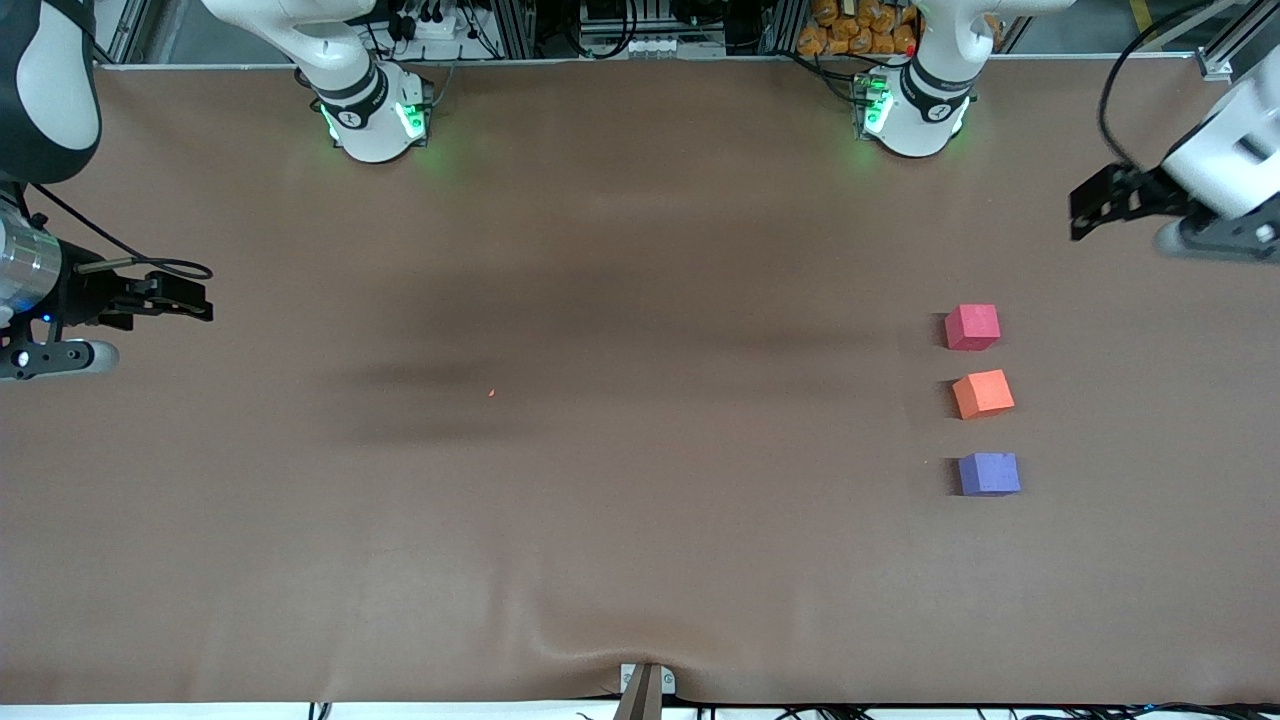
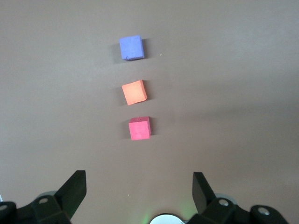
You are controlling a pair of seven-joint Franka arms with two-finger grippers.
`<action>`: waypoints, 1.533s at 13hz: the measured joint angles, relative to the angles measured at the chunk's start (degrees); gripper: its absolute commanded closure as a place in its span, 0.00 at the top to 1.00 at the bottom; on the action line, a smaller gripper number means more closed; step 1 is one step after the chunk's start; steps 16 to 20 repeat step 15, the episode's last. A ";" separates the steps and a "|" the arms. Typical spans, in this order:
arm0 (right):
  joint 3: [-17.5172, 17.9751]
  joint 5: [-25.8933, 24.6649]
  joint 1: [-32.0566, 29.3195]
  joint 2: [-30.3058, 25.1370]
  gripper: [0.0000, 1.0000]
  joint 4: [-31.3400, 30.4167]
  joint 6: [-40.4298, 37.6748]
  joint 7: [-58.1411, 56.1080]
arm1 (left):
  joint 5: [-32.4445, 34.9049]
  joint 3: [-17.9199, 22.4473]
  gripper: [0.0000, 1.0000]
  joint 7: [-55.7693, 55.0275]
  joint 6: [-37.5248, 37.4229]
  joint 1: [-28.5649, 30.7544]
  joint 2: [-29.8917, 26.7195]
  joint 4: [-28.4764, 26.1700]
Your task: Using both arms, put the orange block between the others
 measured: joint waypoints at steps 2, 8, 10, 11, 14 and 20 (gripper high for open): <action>-0.01 -0.02 0.00 -0.01 1.00 0.25 0.02 0.00 | -0.55 0.18 1.00 0.29 -0.51 -0.04 -0.48 1.24; 0.25 -0.02 0.01 -0.54 1.00 3.58 -2.00 -0.02 | -0.81 0.19 1.00 0.06 -1.45 -0.24 -0.51 1.63; 0.10 -0.02 0.00 -0.80 1.00 3.93 -3.32 -0.02 | -0.81 0.21 1.00 0.05 -1.45 -0.24 -0.51 1.66; -0.01 -0.02 0.00 -0.82 1.00 3.93 -3.48 -0.02 | -0.81 0.23 1.00 -0.09 -1.45 -0.24 -0.51 1.67; -0.19 -0.02 0.00 -0.82 1.00 3.93 -3.51 0.00 | -0.81 0.23 1.00 -0.32 -1.45 -0.24 -0.51 1.69; -0.19 -0.02 0.00 -0.82 1.00 3.93 -3.51 0.02 | -0.81 0.23 1.00 -0.32 -1.45 -0.24 -0.51 1.70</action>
